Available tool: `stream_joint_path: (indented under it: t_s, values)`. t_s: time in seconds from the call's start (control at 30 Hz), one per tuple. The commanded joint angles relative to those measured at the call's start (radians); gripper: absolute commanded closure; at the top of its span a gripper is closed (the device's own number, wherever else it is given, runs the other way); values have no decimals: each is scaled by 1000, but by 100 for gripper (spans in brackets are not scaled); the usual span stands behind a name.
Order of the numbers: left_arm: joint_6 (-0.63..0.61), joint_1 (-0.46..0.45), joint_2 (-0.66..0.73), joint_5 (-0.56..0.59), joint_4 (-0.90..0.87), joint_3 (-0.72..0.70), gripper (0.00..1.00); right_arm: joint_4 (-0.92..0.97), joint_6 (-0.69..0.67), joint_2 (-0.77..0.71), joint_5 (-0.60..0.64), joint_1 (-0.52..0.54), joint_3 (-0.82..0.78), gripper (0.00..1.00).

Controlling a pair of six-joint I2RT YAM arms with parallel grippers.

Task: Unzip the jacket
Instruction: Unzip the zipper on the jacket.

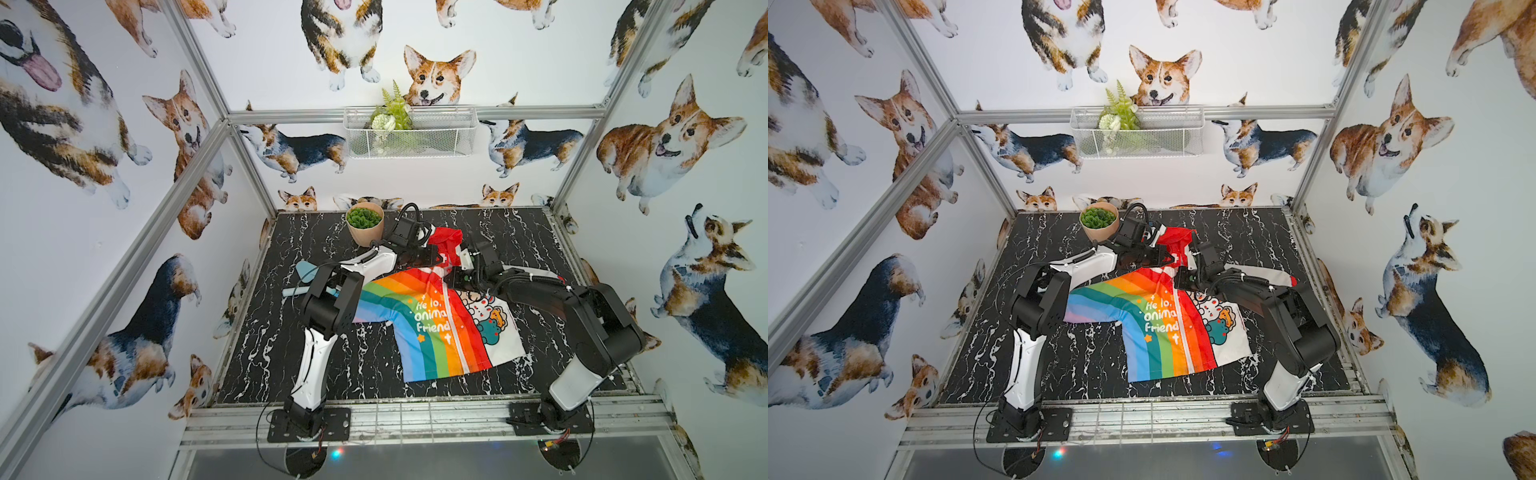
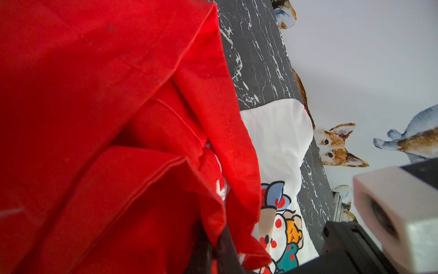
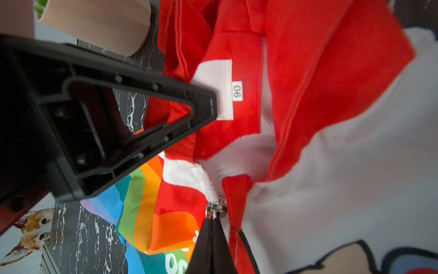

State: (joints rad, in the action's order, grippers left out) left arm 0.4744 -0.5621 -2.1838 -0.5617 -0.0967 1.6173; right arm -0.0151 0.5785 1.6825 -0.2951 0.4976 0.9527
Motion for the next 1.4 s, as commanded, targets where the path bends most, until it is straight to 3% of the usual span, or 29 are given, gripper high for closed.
stream_joint_path:
  t_s: [0.0, 1.37]
  values:
    - [-7, 2, 8, -3, 22, 4, 100, -24, 4, -13, -33, 2, -14, 100]
    - [-16, 16, 4, 20, -13, 38, 100, 107, -55, -104, -92, 3, -178, 100]
